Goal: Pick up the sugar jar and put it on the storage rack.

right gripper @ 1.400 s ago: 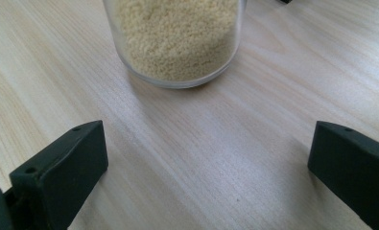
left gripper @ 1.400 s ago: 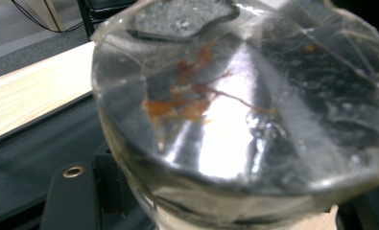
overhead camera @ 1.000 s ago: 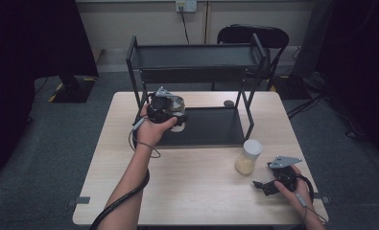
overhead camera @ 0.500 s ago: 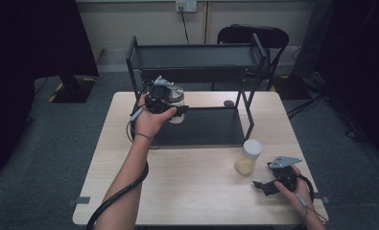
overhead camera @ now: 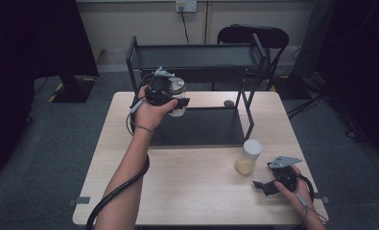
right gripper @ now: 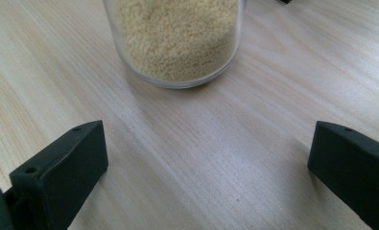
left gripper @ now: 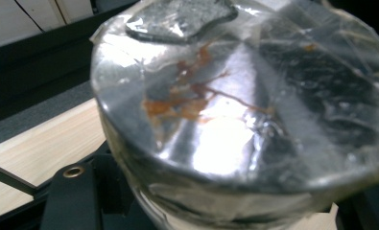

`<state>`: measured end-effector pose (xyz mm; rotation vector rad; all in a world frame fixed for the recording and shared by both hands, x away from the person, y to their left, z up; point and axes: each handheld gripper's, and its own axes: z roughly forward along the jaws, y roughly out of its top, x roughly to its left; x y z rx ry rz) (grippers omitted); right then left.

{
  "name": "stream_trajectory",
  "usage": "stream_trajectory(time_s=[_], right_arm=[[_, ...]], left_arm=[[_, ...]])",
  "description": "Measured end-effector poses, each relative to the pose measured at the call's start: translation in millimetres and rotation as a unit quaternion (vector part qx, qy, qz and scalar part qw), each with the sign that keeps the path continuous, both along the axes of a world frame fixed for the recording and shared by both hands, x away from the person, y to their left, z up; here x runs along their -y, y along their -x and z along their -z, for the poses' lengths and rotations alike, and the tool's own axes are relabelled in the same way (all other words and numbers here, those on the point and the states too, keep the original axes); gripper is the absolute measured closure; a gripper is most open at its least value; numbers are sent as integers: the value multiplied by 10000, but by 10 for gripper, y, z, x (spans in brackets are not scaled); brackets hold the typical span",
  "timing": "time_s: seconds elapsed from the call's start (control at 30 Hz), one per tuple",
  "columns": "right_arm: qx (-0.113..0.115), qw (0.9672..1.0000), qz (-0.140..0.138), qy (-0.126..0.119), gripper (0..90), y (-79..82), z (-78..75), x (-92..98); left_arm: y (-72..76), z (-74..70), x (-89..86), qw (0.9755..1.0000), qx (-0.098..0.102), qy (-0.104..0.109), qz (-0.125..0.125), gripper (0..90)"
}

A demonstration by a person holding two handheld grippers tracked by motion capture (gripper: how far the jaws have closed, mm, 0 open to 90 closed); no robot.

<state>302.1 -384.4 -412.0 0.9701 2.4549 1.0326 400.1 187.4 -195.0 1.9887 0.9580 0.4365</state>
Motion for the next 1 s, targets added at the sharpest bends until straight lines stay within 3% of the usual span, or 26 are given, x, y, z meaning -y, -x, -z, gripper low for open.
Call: stream_trajectory(time_s=[1.0], right_arm=[[0, 10000, -3, 5, 0, -1, -1, 0]], left_arm=[[32, -509, -35, 9998, 181, -16, -123, 309]])
